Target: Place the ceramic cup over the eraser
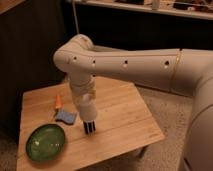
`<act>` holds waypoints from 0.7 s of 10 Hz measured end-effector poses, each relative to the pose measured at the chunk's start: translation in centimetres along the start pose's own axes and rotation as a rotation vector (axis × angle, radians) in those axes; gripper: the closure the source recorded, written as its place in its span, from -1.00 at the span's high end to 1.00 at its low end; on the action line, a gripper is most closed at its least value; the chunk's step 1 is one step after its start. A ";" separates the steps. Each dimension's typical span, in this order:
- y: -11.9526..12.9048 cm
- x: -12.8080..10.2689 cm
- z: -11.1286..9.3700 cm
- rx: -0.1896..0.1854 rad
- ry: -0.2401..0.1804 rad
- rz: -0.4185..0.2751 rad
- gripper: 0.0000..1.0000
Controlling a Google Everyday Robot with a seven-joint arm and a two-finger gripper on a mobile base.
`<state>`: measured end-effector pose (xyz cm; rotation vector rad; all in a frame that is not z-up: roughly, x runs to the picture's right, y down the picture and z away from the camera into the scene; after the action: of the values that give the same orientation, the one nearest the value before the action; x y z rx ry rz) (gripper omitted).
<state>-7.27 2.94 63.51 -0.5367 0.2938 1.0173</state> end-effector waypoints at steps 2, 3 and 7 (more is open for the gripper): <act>-2.6 0.0 0.0 -0.038 0.004 0.026 -1.00; -3.6 0.3 0.2 -0.099 0.015 0.035 -1.00; -3.0 0.9 -0.6 -0.193 0.018 -0.004 -1.00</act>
<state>-4.17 2.03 63.47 -0.7209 0.2110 1.0433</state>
